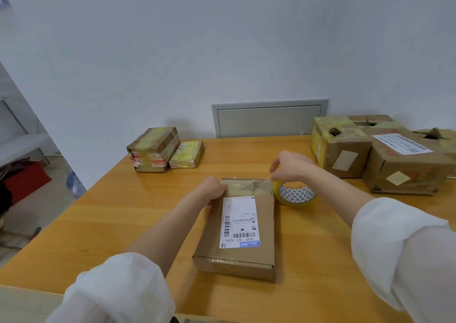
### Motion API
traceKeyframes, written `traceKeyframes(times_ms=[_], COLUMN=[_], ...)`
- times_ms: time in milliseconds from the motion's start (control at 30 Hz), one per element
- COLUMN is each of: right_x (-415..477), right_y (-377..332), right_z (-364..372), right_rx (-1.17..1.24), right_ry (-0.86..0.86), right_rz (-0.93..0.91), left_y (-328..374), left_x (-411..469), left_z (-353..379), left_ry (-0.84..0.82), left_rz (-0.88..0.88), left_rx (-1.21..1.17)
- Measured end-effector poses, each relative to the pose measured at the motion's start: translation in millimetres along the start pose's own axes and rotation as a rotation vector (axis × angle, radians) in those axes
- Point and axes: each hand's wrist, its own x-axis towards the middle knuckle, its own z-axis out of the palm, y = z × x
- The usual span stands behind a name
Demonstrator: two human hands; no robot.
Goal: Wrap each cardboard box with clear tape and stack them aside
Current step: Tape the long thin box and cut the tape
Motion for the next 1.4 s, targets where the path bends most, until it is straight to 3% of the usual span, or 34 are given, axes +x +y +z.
traceKeyframes(times_ms=[267, 400, 567, 767, 933, 1100, 1267, 1400], right_x=[-20.7, -24.5, -28.8, -37.0, -42.8, -41.3, -39.9, -42.7], right_y=[23.7, 25.2, 28.4, 49.6, 49.8, 43.7, 52.3, 55.9], right_z=[-7.8, -10.2, -11.2, -5.0, -0.3, -13.2, -8.6, -7.9], right_rx=[0.215, 0.171, 0.376, 0.567, 0.739, 0.554, 0.24, 0.513], right_ry=[0.049, 0.077, 0.07, -0.121, -0.063, 0.013, 0.083, -0.02], right_rz=[-0.105, -0.151, -0.232, -0.186, -0.226, -0.254, -0.168, -0.172], left_y=[14.6, 19.3, 17.3, 7.1, -2.0, -5.6, -6.4, -11.4], left_x=[-17.1, -25.8, -33.9, -41.7, -44.5, -38.4, -30.3, -25.6], left_z=[-10.5, -17.8, -27.3, -35.6, -39.0, -41.0, -42.0, -43.5], left_ry=[0.04, 0.07, 0.21, 0.215, 0.21, 0.216, 0.245, 0.211], left_rz=[-0.098, -0.12, -0.071, 0.019, 0.069, 0.072, 0.082, 0.044], left_rx=[-0.378, -0.517, -0.56, -0.663, -0.695, -0.704, -0.721, -0.752])
